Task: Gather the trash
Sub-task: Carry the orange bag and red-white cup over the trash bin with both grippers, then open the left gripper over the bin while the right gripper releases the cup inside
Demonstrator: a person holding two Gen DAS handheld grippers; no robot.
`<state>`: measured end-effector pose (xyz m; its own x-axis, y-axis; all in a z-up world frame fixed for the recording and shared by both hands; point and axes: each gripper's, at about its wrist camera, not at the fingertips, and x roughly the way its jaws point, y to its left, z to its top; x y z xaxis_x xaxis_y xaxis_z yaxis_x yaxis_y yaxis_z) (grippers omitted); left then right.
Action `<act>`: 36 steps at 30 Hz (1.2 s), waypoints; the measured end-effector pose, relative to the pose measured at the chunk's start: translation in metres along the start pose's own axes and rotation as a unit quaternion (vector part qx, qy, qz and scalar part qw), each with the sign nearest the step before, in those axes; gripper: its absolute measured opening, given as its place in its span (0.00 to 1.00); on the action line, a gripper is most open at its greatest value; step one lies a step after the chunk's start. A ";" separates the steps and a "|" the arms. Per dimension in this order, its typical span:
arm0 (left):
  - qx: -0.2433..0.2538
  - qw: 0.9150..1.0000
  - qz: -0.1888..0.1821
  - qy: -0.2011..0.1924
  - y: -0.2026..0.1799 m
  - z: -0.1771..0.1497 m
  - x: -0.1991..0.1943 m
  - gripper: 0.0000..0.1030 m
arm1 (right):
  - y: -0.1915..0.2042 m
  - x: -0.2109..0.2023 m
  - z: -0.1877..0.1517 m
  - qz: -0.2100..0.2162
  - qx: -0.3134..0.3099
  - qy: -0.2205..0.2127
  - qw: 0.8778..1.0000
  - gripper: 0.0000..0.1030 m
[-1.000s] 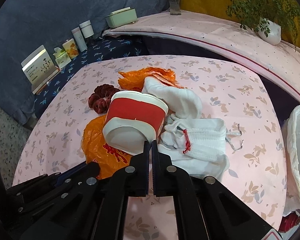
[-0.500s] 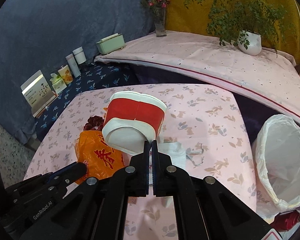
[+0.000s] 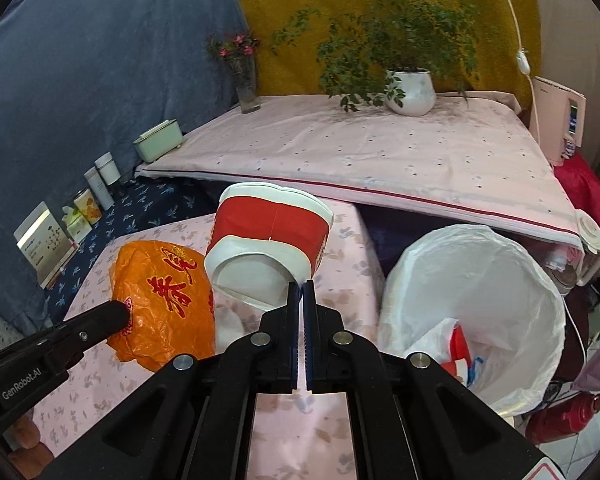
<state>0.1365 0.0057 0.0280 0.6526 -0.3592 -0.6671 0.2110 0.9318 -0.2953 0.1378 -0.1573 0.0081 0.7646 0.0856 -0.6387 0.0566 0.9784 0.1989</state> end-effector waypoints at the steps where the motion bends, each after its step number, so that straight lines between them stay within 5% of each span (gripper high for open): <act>1: 0.008 1.000 -0.006 0.001 -0.012 0.001 0.003 0.05 | -0.010 -0.002 0.000 -0.005 0.005 -0.001 1.000 0.02; 20: 0.089 0.990 -0.083 0.069 -0.150 -0.009 0.087 0.06 | -0.167 -0.021 -0.024 -0.089 0.101 0.001 0.991 0.02; 23: 0.096 0.989 -0.089 0.074 -0.162 -0.012 0.097 0.10 | -0.176 -0.020 -0.028 -0.095 0.108 0.003 0.990 0.02; 26: 0.102 0.989 -0.077 0.072 -0.168 -0.014 0.103 0.32 | -0.181 -0.018 -0.030 -0.097 0.113 0.006 0.989 0.02; 36: 0.098 0.991 -0.051 0.073 -0.156 -0.017 0.110 0.32 | -0.184 -0.010 -0.029 -0.095 0.116 0.011 0.989 0.02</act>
<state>0.1626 -0.1800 -0.0107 0.5120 -0.4418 -0.7367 0.4162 0.8778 -0.2372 0.1011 -0.3328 -0.0438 0.7127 -0.0893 -0.6958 0.3452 0.9081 0.2370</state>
